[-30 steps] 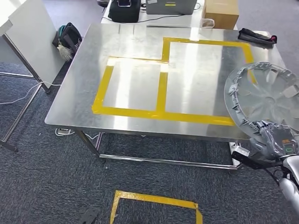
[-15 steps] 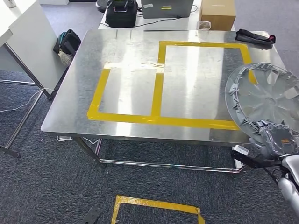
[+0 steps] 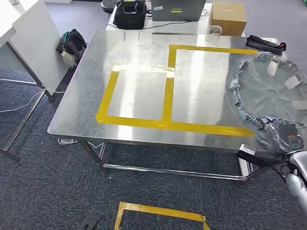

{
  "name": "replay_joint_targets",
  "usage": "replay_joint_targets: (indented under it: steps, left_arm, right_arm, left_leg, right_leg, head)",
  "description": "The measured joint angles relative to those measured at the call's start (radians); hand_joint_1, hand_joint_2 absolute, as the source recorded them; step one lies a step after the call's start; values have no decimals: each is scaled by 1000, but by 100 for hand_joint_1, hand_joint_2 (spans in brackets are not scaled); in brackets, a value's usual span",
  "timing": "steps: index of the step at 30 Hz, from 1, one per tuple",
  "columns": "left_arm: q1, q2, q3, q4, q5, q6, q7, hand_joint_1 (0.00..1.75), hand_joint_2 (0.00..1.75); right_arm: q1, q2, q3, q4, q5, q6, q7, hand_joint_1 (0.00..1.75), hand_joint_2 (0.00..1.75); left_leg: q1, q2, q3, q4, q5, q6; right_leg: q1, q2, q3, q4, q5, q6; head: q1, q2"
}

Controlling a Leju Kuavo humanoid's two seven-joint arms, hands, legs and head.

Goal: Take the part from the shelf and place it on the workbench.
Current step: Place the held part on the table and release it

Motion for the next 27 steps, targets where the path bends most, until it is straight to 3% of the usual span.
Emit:
replay_joint_targets:
  steps: [2,3,4,6,7,9,11,13,14,16,17,18,19,20,22,24,27]
  left_arm:
    - [5,1,3,0,-2,1,5,0,0]
    - [7,1,4,0,-3,1,7,0,0]
    - [9,0,5,0,-4,2,8,0,0]
    - [9,0,6,0,-5,2,8,0,0]
    - [9,1,7,0,-5,3,8,0,0]
    - [9,2,9,0,-5,5,10,0,0]
    - [7,3,12,0,-6,14,13,0,0]
    - [4,3,13,0,-7,23,16,0,0]
    - [2,2,13,0,-7,26,17,0,0]
    - [3,1,13,0,-7,29,20,0,0]
    - [4,1,13,0,-7,29,22,0,0]
    - [6,0,13,0,-7,30,23,0,0]
    - [7,0,14,0,-7,32,24,0,0]
    - [7,0,14,0,-7,34,25,0,0]
    - [7,1,14,0,-7,38,25,0,0]
    - [6,2,15,0,-7,41,23,0,0]
    - [8,0,15,0,-9,47,21,0,0]
  right_arm:
    - [0,0,3,6,-2,-2,-4,175,175]
    - [1,0,4,8,-2,-2,-4,175,175]
    - [2,0,5,11,-3,-2,-5,175,175]
    - [4,0,6,17,-4,-1,-5,175,175]
    - [3,0,7,20,-4,-1,-5,175,175]
    - [2,0,10,24,-5,-2,-7,175,175]
    - [3,-1,13,26,-8,-2,-9,175,175]
    - [5,-3,14,26,-12,-1,-9,175,175]
    - [6,-4,14,27,-12,-1,-9,175,175]
    - [7,-5,15,28,-13,-1,-8,175,175]
    - [9,-5,16,29,-13,-1,-9,175,175]
    - [10,-5,17,30,-13,-1,-9,175,175]
    - [12,-5,19,31,-14,-1,-9,175,175]
    - [13,-5,20,31,-16,0,-9,175,175]
    - [13,-5,21,32,-20,0,-9,175,175]
    - [12,-6,21,32,-23,0,-9,175,175]
    - [11,-9,20,32,-27,3,-9,175,175]
  left_leg:
    - [0,1,14,2,-7,-2]
    - [2,2,25,3,-12,-5]
    - [4,2,37,5,-18,-8]
    - [9,2,62,9,-38,-20]
    - [10,1,72,14,-48,-26]
    - [8,1,74,23,-62,-37]
    - [7,1,69,30,-65,-44]
    - [9,3,37,79,-60,-56]
    - [11,5,4,131,-69,-64]
    - [18,10,-80,257,-120,-80]
    - [21,12,-114,303,-146,-84]
    - [23,13,-134,324,-153,-85]
    - [24,13,-138,308,-132,-83]
    - [23,13,-127,260,-89,-77]
    - [17,13,-82,124,5,-58]
    - [11,12,-52,42,35,-47]
    - [11,8,-46,28,39,-63]
  right_leg:
    - [0,0,-70,117,-39,6]
    - [0,0,-89,136,-36,10]
    - [-2,-1,-90,116,-14,14]
    - [-9,-5,-53,-14,73,26]
    - [-11,-6,-34,-76,106,26]
    - [-10,-4,-16,-133,142,7]
    - [-7,0,-13,-129,138,-18]
    - [-10,0,-10,-130,133,-27]
    - [-12,-1,-7,-132,130,-32]
    - [-11,-1,0,-133,121,-41]
    - [-11,0,5,-133,115,-44]
    - [-10,1,11,-133,110,-46]
    - [-8,2,18,-133,105,-46]
    - [-7,3,25,-133,100,-45]
    - [-5,5,38,-134,91,-42]
    - [-4,5,41,-136,86,-34]
    - [-3,3,44,-139,81,-31]
  head:
    - [0,0]
    - [0,0]
    - [0,0]
    - [1,0]
    - [2,0]
    - [2,0]
    - [1,0]
    - [0,0]
    - [-1,0]
    - [-3,0]
    - [-3,0]
    - [-3,0]
    - [-3,0]
    - [-3,0]
    - [-2,0]
    - [-2,0]
    - [-1,0]
